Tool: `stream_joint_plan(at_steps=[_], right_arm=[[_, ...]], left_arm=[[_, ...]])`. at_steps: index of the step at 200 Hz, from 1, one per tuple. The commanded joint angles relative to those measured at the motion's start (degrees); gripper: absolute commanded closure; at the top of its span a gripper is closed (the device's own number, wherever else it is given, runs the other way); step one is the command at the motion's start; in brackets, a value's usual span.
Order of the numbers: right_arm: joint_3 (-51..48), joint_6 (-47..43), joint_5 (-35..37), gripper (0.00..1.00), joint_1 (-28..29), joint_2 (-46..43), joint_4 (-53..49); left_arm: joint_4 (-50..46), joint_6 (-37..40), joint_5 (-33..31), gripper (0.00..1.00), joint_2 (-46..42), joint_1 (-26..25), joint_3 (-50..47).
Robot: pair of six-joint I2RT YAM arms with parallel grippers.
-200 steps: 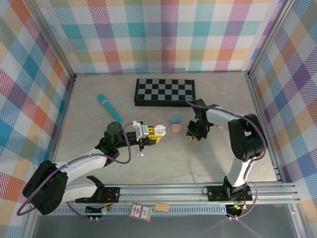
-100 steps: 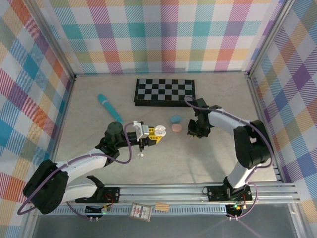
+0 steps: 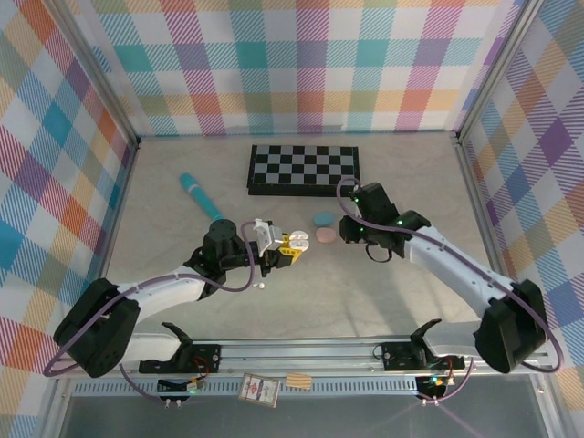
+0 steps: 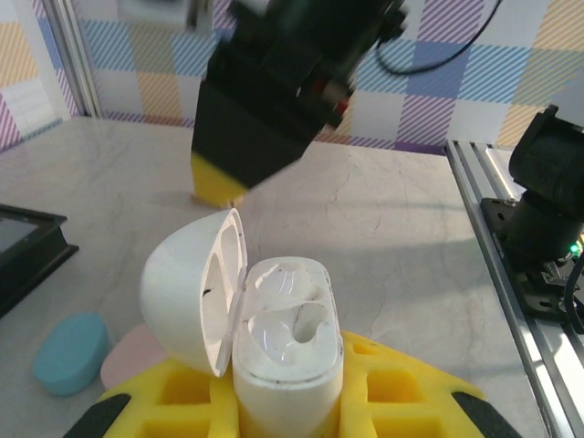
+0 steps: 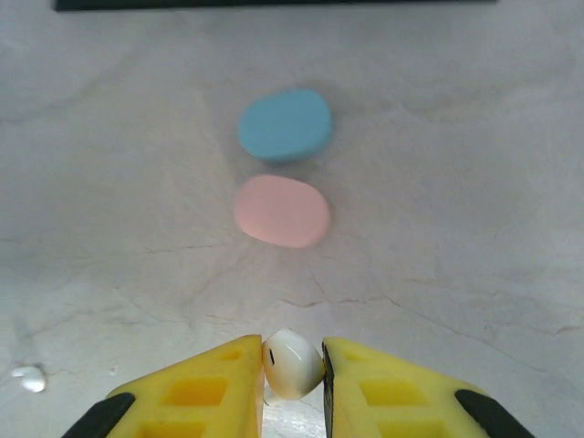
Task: Insert the wireless bluetooth earbuds into the charging case
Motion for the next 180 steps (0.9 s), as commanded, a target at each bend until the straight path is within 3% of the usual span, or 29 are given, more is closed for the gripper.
stream_joint_plan(at_steps=[1,52,120,180], right_arm=[[1.39,-3.24,1.51,0.76,1.84,-3.46,0.92],[6.39,-6.51,1.79,0.76,8.07,-6.70,-0.59],[11.96,-10.92,3.54,0.76,15.90,-2.37,-0.16],[12.85,-12.39,3.50,0.76,18.18,1.86,0.47]], left_arm=[[2.92,-1.25,-0.08,0.98,1.57,0.35,2.40],[1.18,-2.44,-0.01,0.98,4.03,0.35,4.85],[-1.45,-2.32,0.98,0.98,3.79,0.27,6.23],[-1.98,-3.01,0.64,0.98,2.93,0.24,6.56]])
